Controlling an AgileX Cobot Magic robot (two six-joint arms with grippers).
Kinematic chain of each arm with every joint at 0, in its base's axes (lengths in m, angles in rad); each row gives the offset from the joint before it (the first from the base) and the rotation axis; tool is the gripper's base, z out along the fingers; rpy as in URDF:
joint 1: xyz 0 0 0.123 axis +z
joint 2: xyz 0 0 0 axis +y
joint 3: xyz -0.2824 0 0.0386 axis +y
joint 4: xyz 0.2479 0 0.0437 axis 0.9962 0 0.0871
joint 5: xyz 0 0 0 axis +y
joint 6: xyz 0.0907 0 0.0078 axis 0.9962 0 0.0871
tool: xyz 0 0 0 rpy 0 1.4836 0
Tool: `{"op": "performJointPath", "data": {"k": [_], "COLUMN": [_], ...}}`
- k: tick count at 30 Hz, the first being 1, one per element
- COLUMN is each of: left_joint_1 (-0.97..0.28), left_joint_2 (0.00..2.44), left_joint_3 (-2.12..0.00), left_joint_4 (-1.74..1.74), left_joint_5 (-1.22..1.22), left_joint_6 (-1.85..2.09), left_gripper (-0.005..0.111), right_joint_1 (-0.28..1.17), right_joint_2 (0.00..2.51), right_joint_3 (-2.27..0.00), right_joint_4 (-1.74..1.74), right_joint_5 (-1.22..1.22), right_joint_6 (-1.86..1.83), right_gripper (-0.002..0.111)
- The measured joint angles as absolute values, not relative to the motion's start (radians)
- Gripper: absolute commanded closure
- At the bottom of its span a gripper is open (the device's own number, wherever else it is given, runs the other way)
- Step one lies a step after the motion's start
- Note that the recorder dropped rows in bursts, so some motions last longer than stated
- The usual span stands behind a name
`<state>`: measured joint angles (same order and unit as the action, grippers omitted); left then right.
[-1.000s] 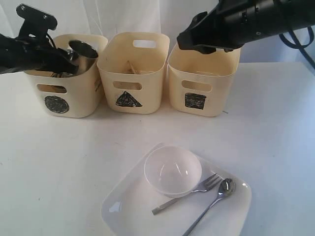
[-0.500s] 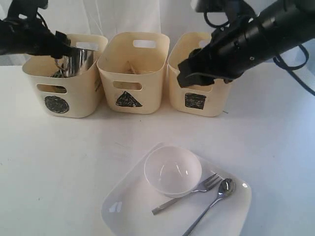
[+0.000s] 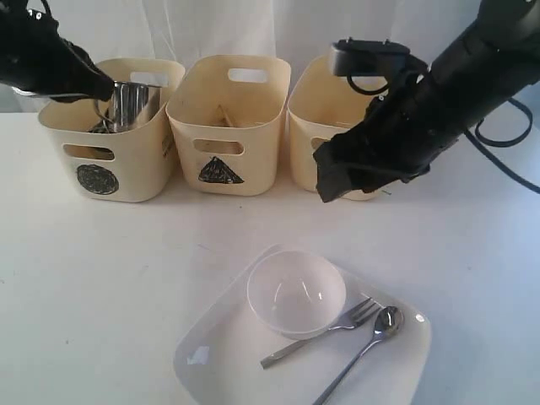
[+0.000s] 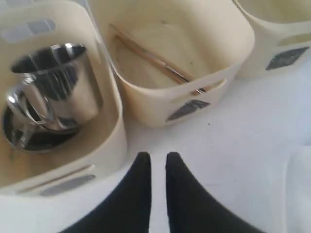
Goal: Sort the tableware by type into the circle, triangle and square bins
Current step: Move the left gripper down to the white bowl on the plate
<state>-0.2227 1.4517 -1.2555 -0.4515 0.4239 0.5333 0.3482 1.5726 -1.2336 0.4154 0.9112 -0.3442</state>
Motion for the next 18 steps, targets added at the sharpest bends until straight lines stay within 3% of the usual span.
{"op": "performJointPath", "data": {"k": [1,10,13,15,17,18], "left_joint_1": [-0.223,-0.223,-0.223,-0.223,-0.226,-0.230], "left_joint_2": [1.451,1.451,1.467,1.512,1.565,1.579], "left_joint_3": [-1.256,-1.241,-1.183,-1.170,-1.170,-1.170], "left_joint_4": [-0.450,-0.473,-0.624,-0.749,-0.871,-0.892], "left_joint_5": [0.457,0.623,0.652,0.712,0.763,0.763], "left_joint_6": [0.508,0.366,0.359,0.406,0.461,0.473], "left_gripper": [0.107,0.107,0.107,0.098,0.079,0.063], "right_joint_1": [0.348,0.348,0.348,0.348,0.348,0.348], "right_joint_2": [1.581,1.639,1.654,1.654,1.654,1.654], "right_joint_3": [-1.234,-1.234,-1.234,-1.234,-1.234,-1.234], "right_joint_4": [0.415,0.411,0.411,0.410,0.410,0.408], "right_joint_5": [0.921,0.958,0.956,0.941,0.925,0.922], "right_joint_6": [-0.339,-0.315,-0.315,-0.315,-0.315,-0.315], "right_gripper": [0.052,0.052,0.052,0.052,0.052,0.052]}}
